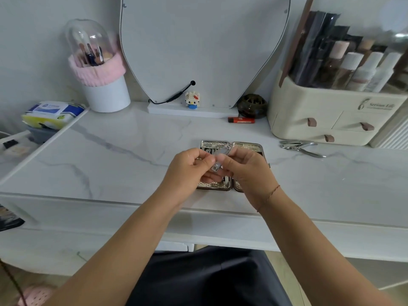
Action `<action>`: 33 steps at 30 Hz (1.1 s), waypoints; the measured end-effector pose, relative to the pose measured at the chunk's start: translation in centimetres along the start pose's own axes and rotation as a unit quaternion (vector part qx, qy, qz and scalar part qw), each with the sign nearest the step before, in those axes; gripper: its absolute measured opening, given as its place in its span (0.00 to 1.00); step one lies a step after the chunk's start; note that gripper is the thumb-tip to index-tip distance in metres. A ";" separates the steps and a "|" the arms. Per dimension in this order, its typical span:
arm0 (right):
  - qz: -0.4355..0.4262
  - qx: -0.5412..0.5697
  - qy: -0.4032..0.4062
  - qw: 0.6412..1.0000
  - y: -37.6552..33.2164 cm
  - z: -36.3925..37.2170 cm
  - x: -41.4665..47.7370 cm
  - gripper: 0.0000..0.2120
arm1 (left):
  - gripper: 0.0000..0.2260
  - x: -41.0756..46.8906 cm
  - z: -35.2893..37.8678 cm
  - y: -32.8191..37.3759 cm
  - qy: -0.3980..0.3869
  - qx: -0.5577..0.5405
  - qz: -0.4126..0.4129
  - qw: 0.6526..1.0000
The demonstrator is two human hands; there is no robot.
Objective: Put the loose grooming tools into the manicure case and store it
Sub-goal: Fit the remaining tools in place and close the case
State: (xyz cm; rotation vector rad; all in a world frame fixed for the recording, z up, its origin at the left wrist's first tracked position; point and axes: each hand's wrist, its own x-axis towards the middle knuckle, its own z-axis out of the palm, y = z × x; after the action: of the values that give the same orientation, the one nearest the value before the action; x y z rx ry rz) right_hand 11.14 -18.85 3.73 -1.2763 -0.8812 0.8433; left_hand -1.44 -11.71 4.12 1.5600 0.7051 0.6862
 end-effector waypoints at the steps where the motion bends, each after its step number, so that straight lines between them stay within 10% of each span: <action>1: 0.001 -0.010 0.003 1.000 0.1 0.0 0.0 0.06 | 0.06 0.0 0.1 -0.1 0.008 -0.003 0.000 1.000; 9: 0.012 -0.140 -0.011 0.990 -0.9 -0.1 -0.6 0.09 | 0.06 0.1 -1.3 0.3 0.058 0.026 -0.006 0.998; 17: -0.107 -0.435 0.061 0.892 0.0 -0.2 -0.4 0.10 | 0.15 -0.5 -1.0 1.3 0.029 0.045 -0.031 0.998; 33: -0.021 -0.204 -0.034 0.978 -1.1 -0.1 -1.3 0.12 | 0.06 -0.5 -1.4 0.5 0.163 0.089 0.143 0.972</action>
State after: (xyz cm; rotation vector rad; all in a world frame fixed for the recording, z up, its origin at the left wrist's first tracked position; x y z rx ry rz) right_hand 10.72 -20.19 4.73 -1.5825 -1.1733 0.6950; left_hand -2.76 -11.25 4.74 1.7527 0.8077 1.1381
